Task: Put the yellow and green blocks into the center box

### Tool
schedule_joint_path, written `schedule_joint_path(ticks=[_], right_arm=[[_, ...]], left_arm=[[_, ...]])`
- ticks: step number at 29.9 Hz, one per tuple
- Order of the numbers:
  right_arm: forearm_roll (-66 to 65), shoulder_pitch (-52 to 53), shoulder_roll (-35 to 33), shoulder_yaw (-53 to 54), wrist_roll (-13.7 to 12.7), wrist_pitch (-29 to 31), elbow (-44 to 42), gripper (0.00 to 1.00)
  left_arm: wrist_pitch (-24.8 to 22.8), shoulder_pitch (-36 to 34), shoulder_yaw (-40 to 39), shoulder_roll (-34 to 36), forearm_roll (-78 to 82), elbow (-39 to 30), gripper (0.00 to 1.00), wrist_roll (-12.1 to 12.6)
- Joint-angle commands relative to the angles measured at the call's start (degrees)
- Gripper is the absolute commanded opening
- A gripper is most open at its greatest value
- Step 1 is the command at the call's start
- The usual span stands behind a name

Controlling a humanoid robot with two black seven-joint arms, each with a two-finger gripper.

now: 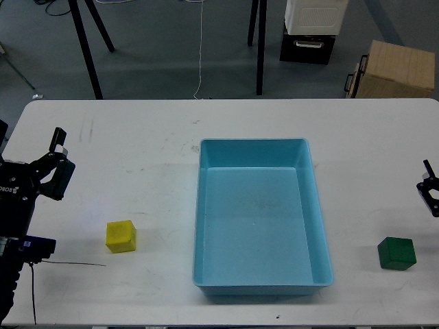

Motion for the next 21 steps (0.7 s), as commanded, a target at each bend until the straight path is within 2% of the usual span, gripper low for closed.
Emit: schedule_joint_path(ticks=[1, 4, 6, 10, 14, 18, 21], right_arm=[[-3.1, 9.3, -15.3, -8.7, -2.8, -4.7, -0.5, 1.00], [-7.4, 21.0, -25.0, -21.8, -5.7, -6.7, -1.0, 1.00], [-11.0, 30.2, -29.6, -32.1, -8.8, -6.9, -1.7, 1.00], [-17.2, 52.1, -33.1, -54.8, -14.4, -6.2, -3.2, 1.00], [-22.4, 75.0, -29.7, -79.9, -17.4, -4.6, -6.6, 1.00], [-30.2, 94.7, -23.3, -105.9, -18.1, -3.2, -7.1, 1.00], [-36.4, 103.9, -20.6, -119.7, -18.9, 0.1, -5.6, 1.00]], left_arm=[[0.0, -1.3, 0.1, -0.2, 0.0, 0.0, 1.00, 0.0], [0.1, -2.3, 0.3, -0.4, 0.0, 0.0, 1.00, 0.0], [0.1, -2.6, 0.4, -0.5, 0.0, 0.0, 1.00, 0.0], [0.1, -3.0, 0.6, -1.5, -0.1, 0.0, 1.00, 0.1], [0.1, -3.4, 0.7, -1.8, -0.1, 0.0, 1.00, 0.1], [0.1, -3.7, 2.0, -1.7, 0.0, 0.1, 1.00, 0.1], [0.2, -3.9, 2.2, -1.8, 0.0, 0.1, 1.00, 0.1]])
